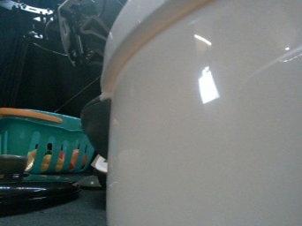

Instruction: Place kettle right of stove

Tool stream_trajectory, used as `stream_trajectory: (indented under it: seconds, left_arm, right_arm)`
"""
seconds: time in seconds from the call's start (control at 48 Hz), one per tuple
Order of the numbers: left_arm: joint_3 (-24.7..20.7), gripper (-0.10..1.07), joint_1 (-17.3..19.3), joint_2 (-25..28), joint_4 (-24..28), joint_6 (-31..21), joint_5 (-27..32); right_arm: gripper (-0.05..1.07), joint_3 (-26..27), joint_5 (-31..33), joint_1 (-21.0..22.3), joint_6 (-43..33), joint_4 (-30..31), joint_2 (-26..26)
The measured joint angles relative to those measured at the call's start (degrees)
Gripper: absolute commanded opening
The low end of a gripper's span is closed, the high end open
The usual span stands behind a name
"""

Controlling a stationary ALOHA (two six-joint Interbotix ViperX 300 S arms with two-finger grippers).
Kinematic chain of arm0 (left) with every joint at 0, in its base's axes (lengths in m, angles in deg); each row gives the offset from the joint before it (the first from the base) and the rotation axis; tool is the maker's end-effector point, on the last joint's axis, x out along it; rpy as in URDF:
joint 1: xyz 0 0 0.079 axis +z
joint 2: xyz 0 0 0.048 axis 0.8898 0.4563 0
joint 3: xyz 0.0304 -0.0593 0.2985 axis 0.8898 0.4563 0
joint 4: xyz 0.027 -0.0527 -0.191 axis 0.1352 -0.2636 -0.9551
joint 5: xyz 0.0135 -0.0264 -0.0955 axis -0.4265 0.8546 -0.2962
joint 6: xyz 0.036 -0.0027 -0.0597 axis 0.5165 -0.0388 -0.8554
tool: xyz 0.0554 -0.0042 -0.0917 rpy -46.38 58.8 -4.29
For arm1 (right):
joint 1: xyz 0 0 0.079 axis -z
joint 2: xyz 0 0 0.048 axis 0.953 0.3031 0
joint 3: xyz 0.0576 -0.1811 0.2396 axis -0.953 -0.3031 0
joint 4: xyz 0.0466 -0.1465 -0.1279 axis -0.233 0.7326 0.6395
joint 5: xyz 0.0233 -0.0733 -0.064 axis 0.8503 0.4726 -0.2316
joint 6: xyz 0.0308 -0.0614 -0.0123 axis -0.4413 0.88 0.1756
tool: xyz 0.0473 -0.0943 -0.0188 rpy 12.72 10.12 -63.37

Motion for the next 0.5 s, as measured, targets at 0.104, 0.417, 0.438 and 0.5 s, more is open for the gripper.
stream_trajectory:
  seconds: [0.104, 0.417, 0.438, 0.5]
  left_arm:
    - [0.53, 0.93, -0.18, 0.0, 0.0, 0.0, 0.09]
    - [2.55, 0.93, -0.53, -0.09, 0.09, 0.0, 0.09]
    - [2.55, 0.93, -0.53, 0.0, 0.0, 0.0, 0.09]
    - [2.72, 0.93, -0.53, -0.09, 0.0, -0.09, 0.09]
  right_arm:
    - [0.32, -1.58, 0.79, -0.53, -0.09, -2.11, -2.29]
    - [0.32, -8.61, 2.64, -7.65, -4.92, -15.73, -9.93]
    - [0.32, -9.05, 2.72, -8.09, -5.36, -16.44, -10.28]
    - [0.32, -10.81, 2.9, -9.93, -6.68, -19.51, -11.51]
